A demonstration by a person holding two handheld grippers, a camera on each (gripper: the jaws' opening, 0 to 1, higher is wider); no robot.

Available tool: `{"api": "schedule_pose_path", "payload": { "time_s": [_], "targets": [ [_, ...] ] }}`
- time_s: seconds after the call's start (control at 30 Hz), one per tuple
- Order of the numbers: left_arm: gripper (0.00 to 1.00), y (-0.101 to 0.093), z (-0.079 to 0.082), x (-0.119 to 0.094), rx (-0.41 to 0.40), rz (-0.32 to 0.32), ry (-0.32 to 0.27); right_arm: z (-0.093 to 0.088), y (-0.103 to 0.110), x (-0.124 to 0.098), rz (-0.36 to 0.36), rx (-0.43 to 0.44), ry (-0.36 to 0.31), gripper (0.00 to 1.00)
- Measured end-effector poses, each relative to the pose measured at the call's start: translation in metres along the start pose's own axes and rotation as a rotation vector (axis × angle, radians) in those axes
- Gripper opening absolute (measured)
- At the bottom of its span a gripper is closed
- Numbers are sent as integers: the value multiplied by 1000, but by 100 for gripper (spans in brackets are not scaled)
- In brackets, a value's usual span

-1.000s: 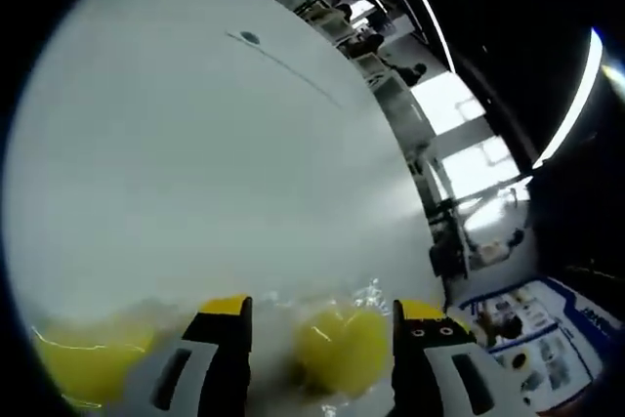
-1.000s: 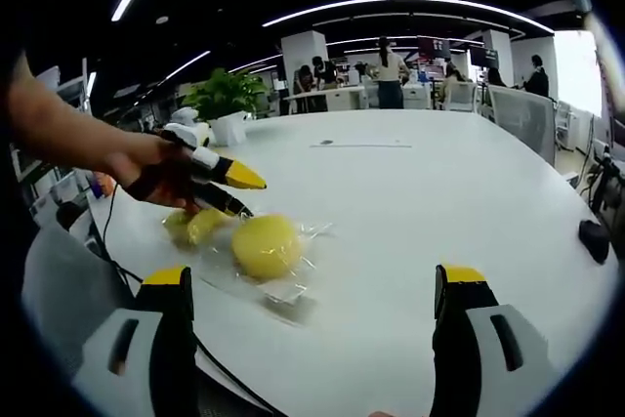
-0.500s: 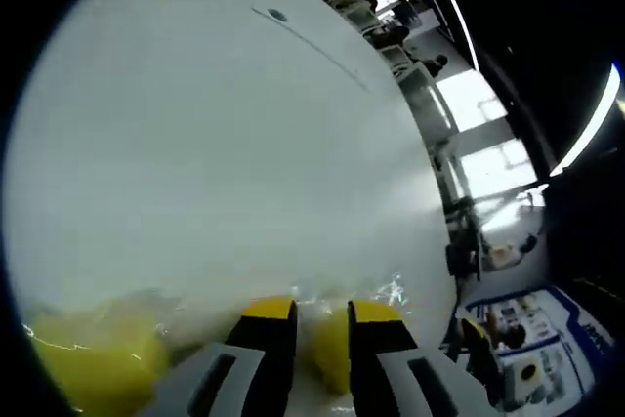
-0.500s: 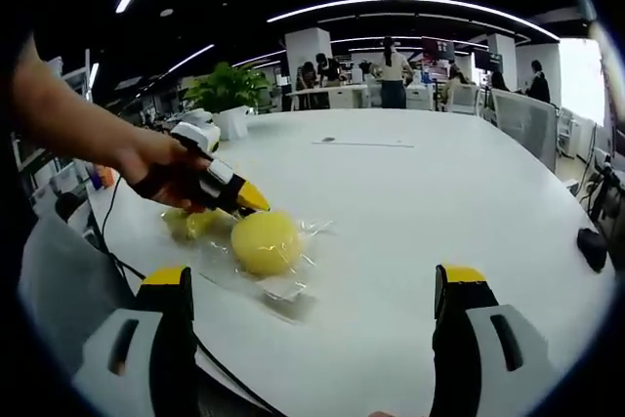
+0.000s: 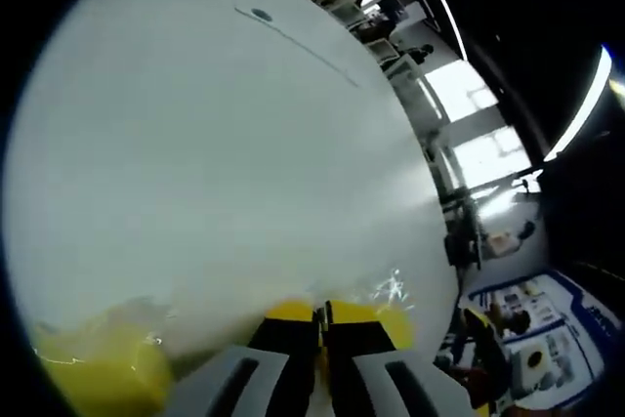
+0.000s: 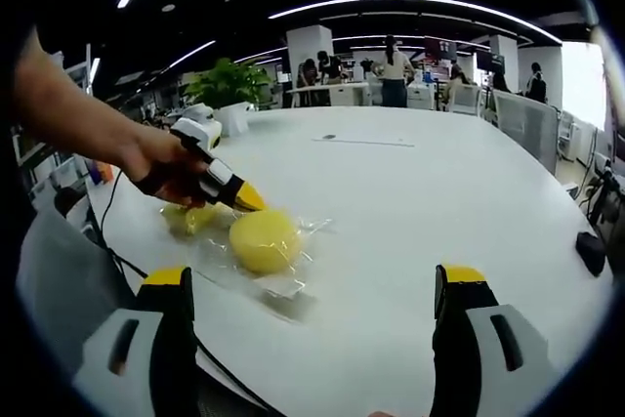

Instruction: Compare the silicone blocks by pressing each to a similar depth, holding the contact briefly, and releasing to observe deformation and rebound differences across the visible hardness samples.

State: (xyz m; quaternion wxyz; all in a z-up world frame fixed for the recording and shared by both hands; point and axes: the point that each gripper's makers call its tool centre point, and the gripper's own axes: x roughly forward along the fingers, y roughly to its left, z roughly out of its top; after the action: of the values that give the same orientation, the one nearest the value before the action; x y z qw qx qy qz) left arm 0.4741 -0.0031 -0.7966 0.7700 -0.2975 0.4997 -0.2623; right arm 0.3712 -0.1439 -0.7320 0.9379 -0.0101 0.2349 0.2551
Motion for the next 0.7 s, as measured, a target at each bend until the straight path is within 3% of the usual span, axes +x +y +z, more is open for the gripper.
{"api": "schedule_pose_path", "payload": {
  "time_s": [0.3, 0.4, 0.7],
  "targets": [
    [0, -5, -1, -2, 17, -8, -25, 0, -1, -1, -6, 1, -1, 96],
    [0, -11, 1, -3, -1, -35, -36, 1, -1, -1, -7, 2, -2, 96],
    [0, -36, 5, -5, 57, -99, -57, 0, -1, -1, -8, -1, -2, 96]
  ]
}}
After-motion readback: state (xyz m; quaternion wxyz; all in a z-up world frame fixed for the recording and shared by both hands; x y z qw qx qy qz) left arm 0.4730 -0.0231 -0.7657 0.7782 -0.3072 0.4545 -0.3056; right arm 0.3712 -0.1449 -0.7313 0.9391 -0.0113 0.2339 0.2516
